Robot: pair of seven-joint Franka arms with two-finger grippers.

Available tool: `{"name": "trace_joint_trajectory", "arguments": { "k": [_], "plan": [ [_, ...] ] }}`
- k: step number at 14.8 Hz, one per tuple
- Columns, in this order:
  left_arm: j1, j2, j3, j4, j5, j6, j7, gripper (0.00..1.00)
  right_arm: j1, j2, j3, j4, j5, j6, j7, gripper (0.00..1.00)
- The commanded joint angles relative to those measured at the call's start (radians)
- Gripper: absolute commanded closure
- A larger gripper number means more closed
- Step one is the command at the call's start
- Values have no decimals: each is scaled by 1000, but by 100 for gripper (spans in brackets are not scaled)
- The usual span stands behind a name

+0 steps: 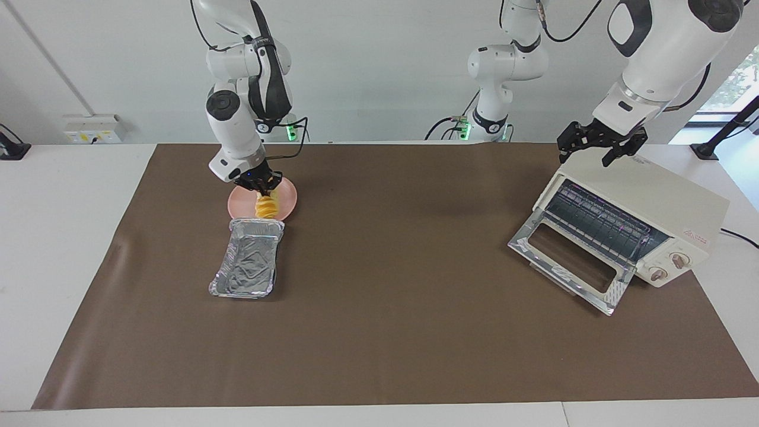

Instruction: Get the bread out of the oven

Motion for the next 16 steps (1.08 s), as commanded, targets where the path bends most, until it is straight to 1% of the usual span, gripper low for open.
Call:
{"name": "trace_joint_trajectory", "arguments": {
  "k": [1,2,3,4,5,7,9,12,14,16],
  "plan": [
    [11,-14,-5,-4,-15,2,0,0,-5,10,0,3,3,20,-6,65],
    [11,-13,-5,-4,-15,2,0,0,-5,26,0,31,3,15,-6,16],
    [11,-14,-5,-4,-15,2,0,0,-6,42,0,76,3,-8,-9,0],
    [11,-13,-5,-4,-15,2,0,0,-11,61,0,125,3,-43,-10,0],
    [11,-12,-5,-4,-15,2,0,0,-14,85,0,191,3,-105,-9,0],
    [11,-12,-5,-4,-15,2,0,0,-20,122,-1,363,0,-271,-9,0],
    [11,-14,-5,-4,-15,2,0,0,-51,133,-3,509,-5,-414,-10,0],
    [11,-14,-5,-4,-15,2,0,0,-88,106,-7,642,-7,-521,-10,0],
    [11,-13,-5,-4,-15,2,0,0,-103,98,-9,745,-8,-642,-10,0],
    [11,-14,-5,-4,-15,2,0,0,-114,99,-13,828,-13,-727,-10,0]
  ]
}}
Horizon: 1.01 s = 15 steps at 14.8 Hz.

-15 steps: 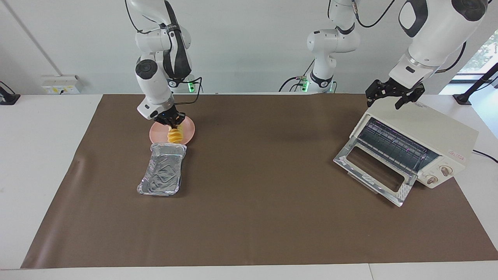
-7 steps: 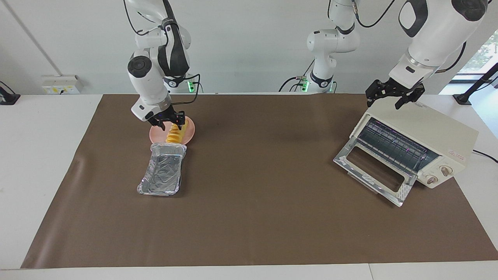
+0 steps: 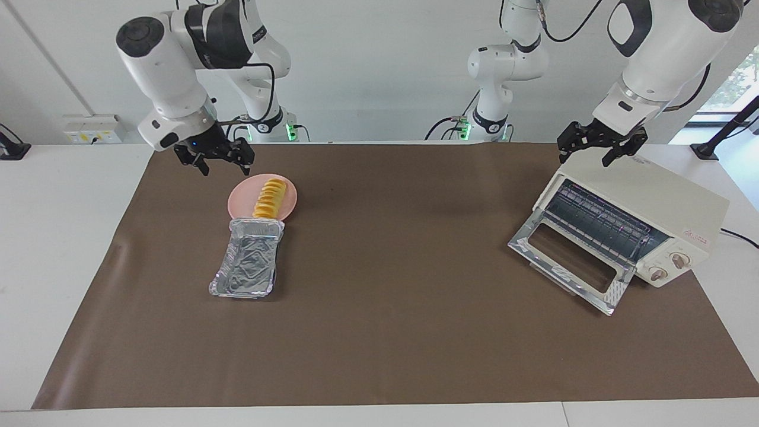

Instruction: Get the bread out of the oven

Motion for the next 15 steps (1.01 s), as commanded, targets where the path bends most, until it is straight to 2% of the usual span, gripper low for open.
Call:
{"name": "trace_joint_trajectory", "arguments": {
  "k": [1,3,15],
  "plan": [
    [11,-14,-5,-4,-15,2,0,0,-36,21,4,134,-11,-119,-9,0],
    [11,-14,-5,-4,-15,2,0,0,-58,34,4,176,-12,-147,-9,0],
    [11,-12,-5,-4,-15,2,0,0,-81,58,2,176,-57,-125,-24,0]
  ]
}}
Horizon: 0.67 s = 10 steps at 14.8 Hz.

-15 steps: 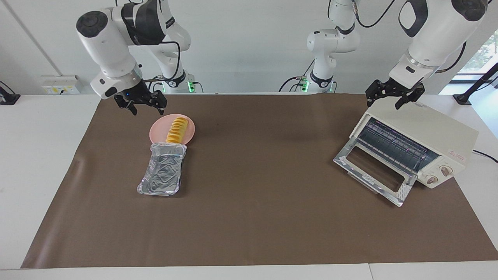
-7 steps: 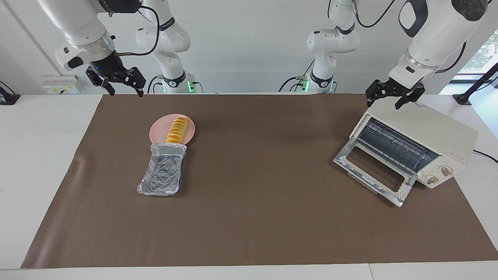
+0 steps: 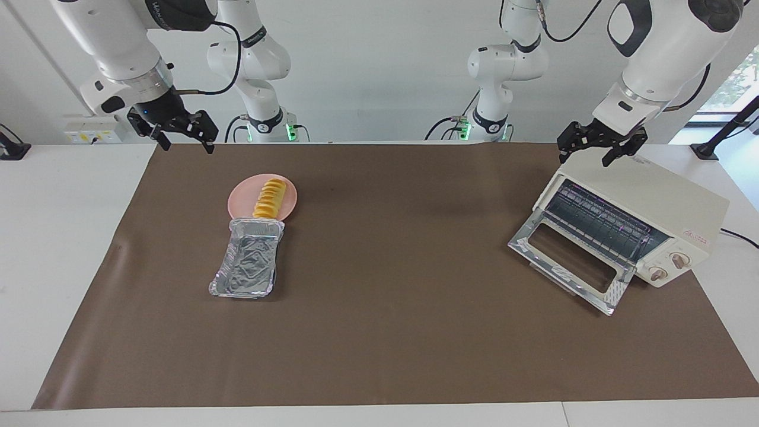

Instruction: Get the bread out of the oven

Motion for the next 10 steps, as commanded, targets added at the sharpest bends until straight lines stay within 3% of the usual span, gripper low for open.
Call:
{"name": "trace_joint_trajectory", "arguments": {
  "k": [1,10],
  "plan": [
    [11,-14,-5,-4,-15,2,0,0,-23,16,7,19,-15,-3,-23,0],
    [11,-12,-5,-4,-15,2,0,0,-29,16,7,19,-33,37,-21,0]
  ]
}}
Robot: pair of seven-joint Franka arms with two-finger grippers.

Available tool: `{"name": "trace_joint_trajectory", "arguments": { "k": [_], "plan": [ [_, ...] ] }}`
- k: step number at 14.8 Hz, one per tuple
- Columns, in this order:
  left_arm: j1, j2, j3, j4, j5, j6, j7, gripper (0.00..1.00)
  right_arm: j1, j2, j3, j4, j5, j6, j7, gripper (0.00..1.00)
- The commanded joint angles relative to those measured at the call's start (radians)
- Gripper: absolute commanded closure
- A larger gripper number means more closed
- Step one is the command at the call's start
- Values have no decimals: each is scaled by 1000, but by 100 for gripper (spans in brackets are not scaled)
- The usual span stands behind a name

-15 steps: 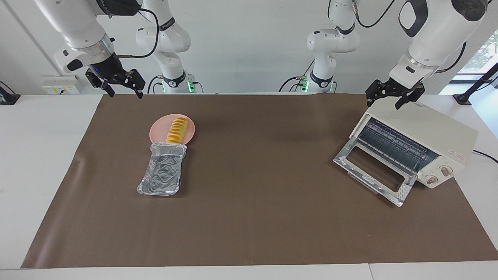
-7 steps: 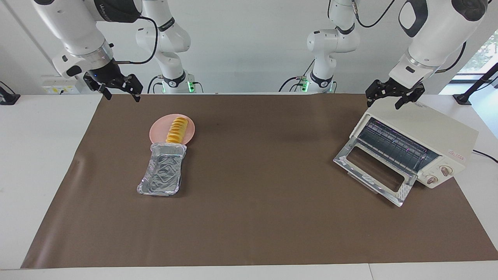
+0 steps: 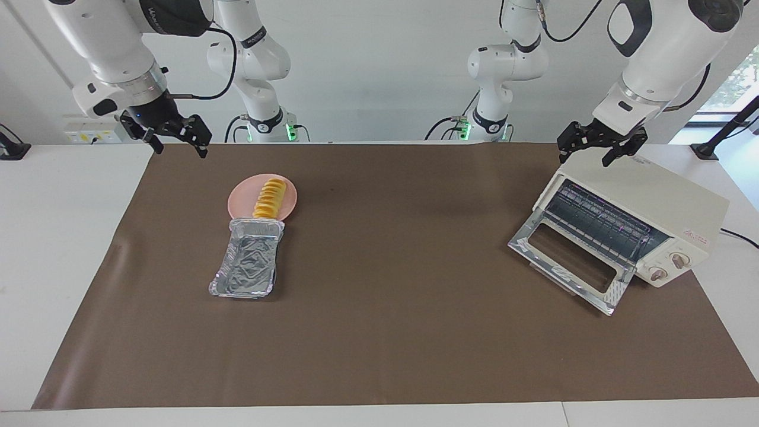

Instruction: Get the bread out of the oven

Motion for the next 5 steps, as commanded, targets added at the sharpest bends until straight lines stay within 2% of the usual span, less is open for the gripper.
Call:
{"name": "trace_joint_trajectory", "arguments": {
  "k": [1,5],
  "plan": [
    [11,-12,-5,-4,-15,2,0,0,-17,11,8,19,-11,1,-19,0],
    [11,-12,-5,-4,-15,2,0,0,-17,11,8,20,-11,1,-14,0]
  ]
}}
